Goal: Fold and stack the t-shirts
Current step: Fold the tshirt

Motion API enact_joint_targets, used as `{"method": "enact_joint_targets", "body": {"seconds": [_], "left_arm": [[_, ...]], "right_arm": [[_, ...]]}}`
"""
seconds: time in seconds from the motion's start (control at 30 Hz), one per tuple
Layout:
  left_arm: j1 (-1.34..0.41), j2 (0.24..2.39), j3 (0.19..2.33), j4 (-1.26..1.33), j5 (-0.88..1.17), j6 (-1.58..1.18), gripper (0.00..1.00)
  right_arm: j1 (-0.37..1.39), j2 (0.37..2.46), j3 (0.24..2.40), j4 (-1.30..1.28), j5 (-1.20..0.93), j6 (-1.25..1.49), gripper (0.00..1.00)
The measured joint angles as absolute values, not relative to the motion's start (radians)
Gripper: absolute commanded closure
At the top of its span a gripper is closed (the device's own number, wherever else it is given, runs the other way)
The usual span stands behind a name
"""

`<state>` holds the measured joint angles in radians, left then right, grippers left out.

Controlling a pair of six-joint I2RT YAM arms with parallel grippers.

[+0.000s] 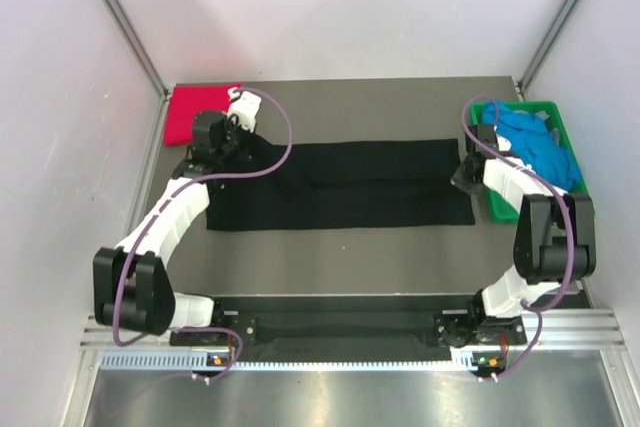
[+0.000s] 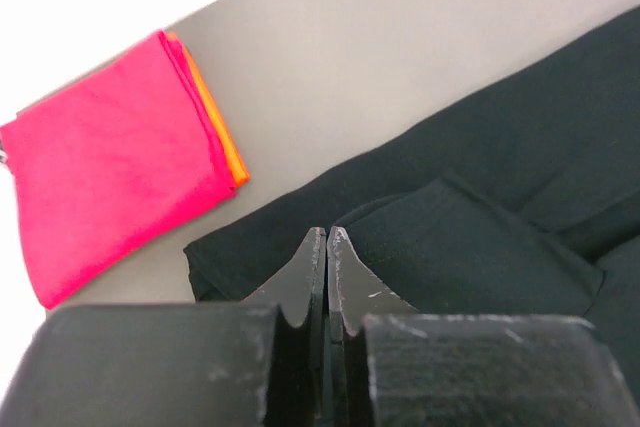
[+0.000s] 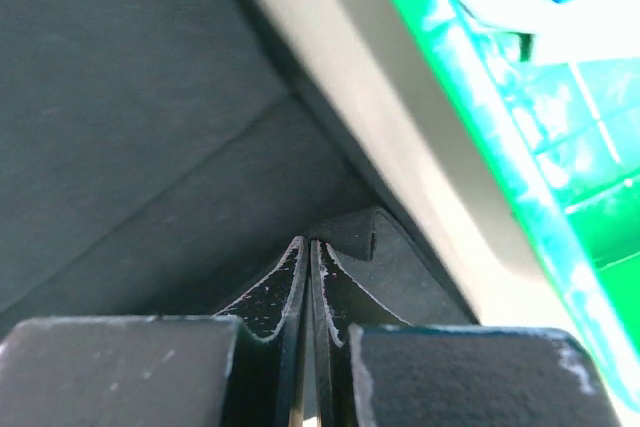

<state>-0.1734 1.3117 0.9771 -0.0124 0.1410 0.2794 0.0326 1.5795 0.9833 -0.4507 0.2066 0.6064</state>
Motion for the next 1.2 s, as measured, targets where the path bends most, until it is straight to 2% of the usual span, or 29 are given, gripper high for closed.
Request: {"method": "enact_joint_targets", "body": {"seconds": [0.4,1.2], "left_arm": [[-0.150,1.462,1.035,0.010,0.138,0.303,1.00],[-0.144,1.491,1.037,0.038,0.072,0.344,1.00]], "right_arm": [[-0.023,1.653,1.016,-0.432,0.155,0.586,1.00],[-0.023,1.688,1.037,-0.411,0.136,0.569,1.00]]}}
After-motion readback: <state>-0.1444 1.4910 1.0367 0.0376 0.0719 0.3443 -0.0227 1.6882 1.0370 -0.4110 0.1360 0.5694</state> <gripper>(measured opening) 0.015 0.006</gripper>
